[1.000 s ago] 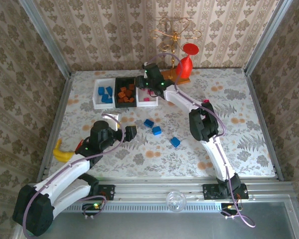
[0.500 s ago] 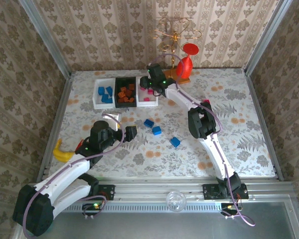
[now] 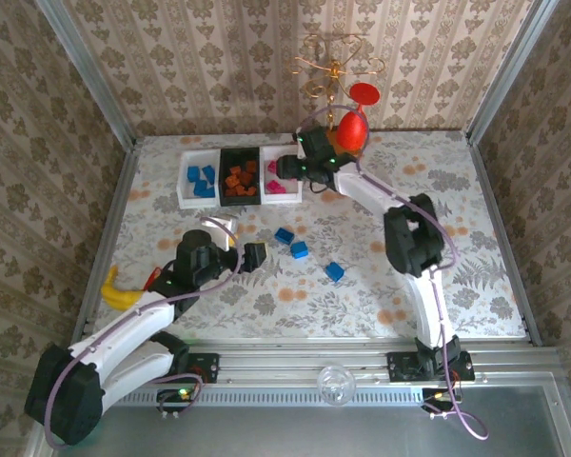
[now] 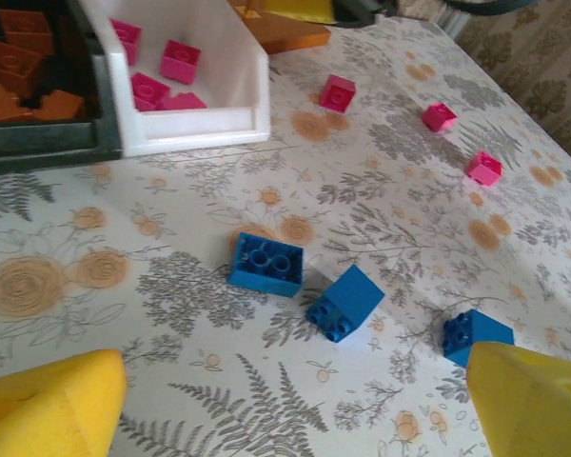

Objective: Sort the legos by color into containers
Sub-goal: Place the lego in the container, then pick up the lego from the top-center of the table.

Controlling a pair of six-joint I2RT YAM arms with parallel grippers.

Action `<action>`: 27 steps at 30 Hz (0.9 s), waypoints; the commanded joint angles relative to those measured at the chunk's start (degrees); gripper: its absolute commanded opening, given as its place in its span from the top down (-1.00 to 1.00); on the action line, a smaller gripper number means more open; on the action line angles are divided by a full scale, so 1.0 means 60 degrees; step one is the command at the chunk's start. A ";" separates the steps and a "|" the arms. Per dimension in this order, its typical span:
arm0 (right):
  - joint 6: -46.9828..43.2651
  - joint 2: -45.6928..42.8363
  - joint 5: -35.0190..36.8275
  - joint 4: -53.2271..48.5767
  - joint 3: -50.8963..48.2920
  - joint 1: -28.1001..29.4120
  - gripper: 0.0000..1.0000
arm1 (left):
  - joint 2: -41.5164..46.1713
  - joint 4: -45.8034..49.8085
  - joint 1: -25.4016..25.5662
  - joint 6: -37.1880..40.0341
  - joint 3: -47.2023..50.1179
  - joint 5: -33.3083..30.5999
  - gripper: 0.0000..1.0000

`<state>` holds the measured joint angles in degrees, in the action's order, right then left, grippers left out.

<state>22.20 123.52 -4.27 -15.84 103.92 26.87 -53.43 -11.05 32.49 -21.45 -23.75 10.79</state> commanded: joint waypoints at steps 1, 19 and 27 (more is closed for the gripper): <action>-0.0275 -0.1851 0.1259 0.0667 -0.2008 -0.0289 -0.37 | -0.0372 -0.0777 0.0247 0.0022 -0.0301 0.0227 -0.86; 0.0725 0.0283 0.3729 -0.0263 -0.1558 -0.1143 -0.44 | -0.1274 -0.1280 0.0678 -0.0079 -0.0506 -0.0021 -0.85; 0.1062 0.0990 0.3897 -0.0522 -0.0904 -0.1289 -0.35 | -0.0983 -0.1197 0.0664 -0.0044 -0.0377 -0.0223 -0.85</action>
<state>26.55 128.18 16.38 -16.99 96.47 19.75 -60.64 -17.43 36.05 -21.45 -25.56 10.39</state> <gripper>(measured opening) 0.677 0.926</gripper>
